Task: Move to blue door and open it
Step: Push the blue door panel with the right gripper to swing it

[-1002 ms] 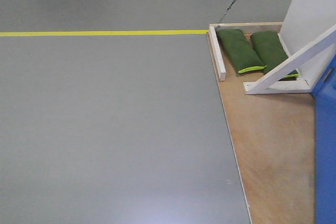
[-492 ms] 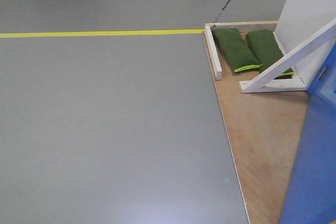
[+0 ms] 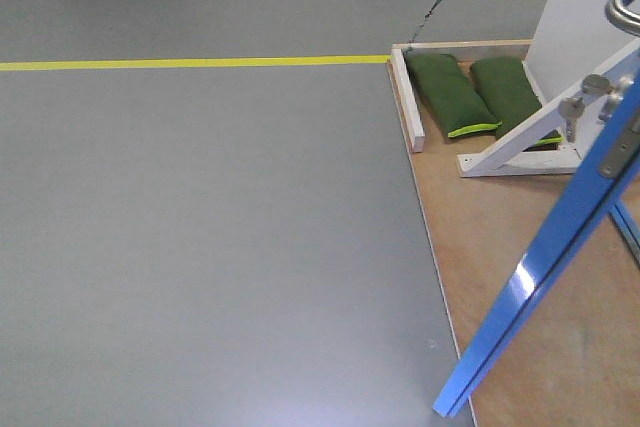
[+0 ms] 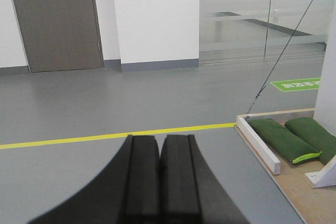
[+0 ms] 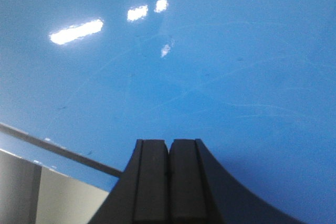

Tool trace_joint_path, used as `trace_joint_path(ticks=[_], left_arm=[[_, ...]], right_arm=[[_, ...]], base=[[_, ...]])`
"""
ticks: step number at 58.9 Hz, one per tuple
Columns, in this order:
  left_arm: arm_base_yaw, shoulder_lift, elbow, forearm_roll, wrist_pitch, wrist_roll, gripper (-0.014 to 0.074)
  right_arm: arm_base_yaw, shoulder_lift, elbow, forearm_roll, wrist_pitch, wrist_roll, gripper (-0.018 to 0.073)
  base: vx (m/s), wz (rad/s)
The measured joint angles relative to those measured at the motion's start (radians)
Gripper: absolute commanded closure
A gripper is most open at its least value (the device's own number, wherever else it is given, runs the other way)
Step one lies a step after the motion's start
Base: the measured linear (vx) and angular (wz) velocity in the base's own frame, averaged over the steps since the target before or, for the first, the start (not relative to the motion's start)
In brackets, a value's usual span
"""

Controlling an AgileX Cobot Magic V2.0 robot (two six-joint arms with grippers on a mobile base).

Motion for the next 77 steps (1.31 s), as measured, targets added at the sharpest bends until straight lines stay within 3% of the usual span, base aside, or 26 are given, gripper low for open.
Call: trace_joint_path(ticks=[25,53,77], left_arm=[[0.000,0.000,0.000,0.000,0.000,0.000,0.0524],[0.000,0.000,0.000,0.000,0.000,0.000,0.0524],[0.000,0.000,0.000,0.000,0.000,0.000,0.0524]], right_arm=[[0.077,0.138,0.000,-0.115,-0.157,0.000,0.0561],[0.405,0.302,0.002,-0.117,-0.271,0.002,0.0561],[0.431,0.333,0.000,-0.110,-0.307,0.002,0.0561]], base=[[0.00,0.00],[0.00,0.00],[0.00,0.00]])
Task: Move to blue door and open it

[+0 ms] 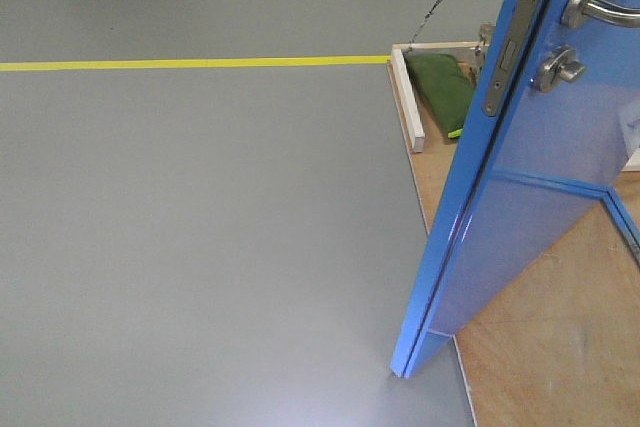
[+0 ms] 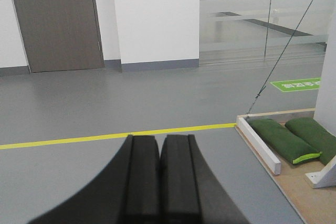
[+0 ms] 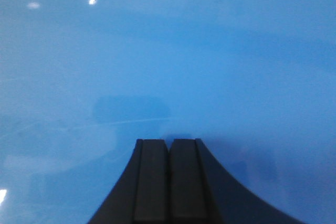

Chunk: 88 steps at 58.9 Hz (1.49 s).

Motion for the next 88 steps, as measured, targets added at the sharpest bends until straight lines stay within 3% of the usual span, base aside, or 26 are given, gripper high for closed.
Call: trace_joint_path(ticks=[88], left_arm=[[0.000,0.000,0.000,0.000,0.000,0.000,0.0524]], right_arm=[[-0.002,0.011,0.002,-0.013,0.011,0.000,0.0561]], base=[[0.01,0.01]])
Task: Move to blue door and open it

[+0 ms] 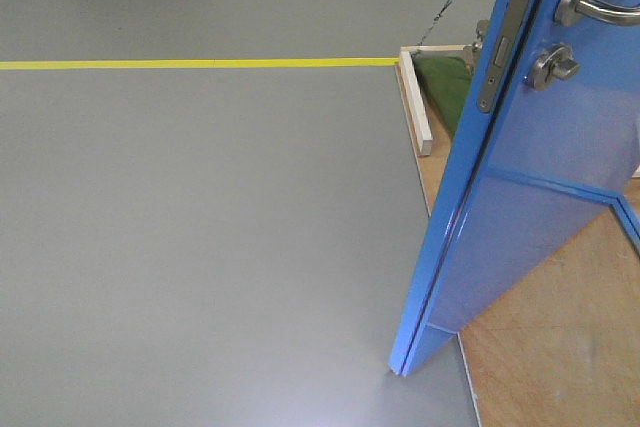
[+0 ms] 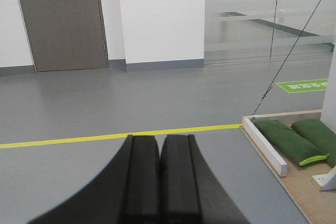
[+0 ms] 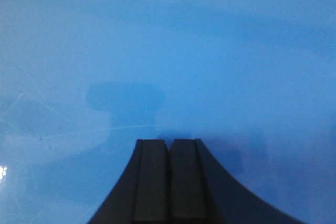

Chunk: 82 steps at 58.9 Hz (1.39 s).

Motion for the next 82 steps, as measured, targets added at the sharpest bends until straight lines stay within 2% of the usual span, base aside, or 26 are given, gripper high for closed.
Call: trace_joint_path(ticks=[82], left_arm=[[0.000,0.000,0.000,0.000,0.000,0.000,0.0524]], right_arm=[[0.003,-0.003,0.000,0.002,0.038,0.000,0.0561]], base=[[0.12,0.06]])
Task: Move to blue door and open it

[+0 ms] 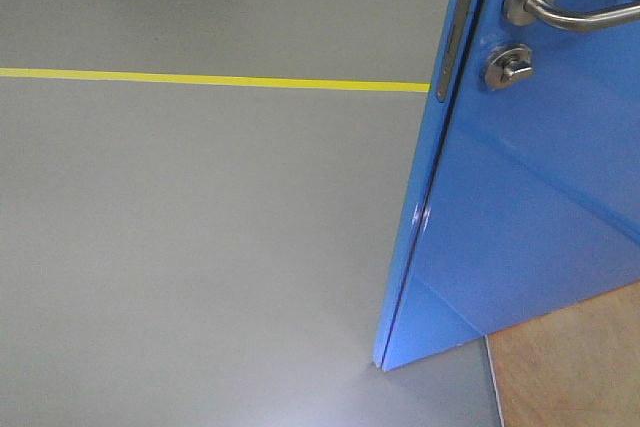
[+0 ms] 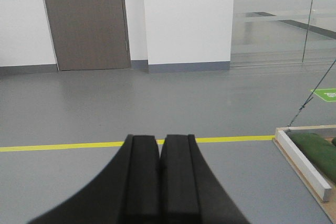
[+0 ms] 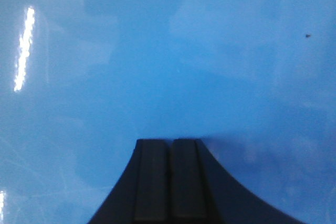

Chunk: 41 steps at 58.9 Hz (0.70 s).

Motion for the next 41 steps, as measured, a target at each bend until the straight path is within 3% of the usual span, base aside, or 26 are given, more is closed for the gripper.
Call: trace_joint_path(ticks=[41], left_arm=[[0.000,0.000,0.000,0.000,0.000,0.000,0.0524]], right_arm=[[0.000,0.000,0.000,0.000,0.002,0.000,0.0561]], base=[[0.17,0.05]])
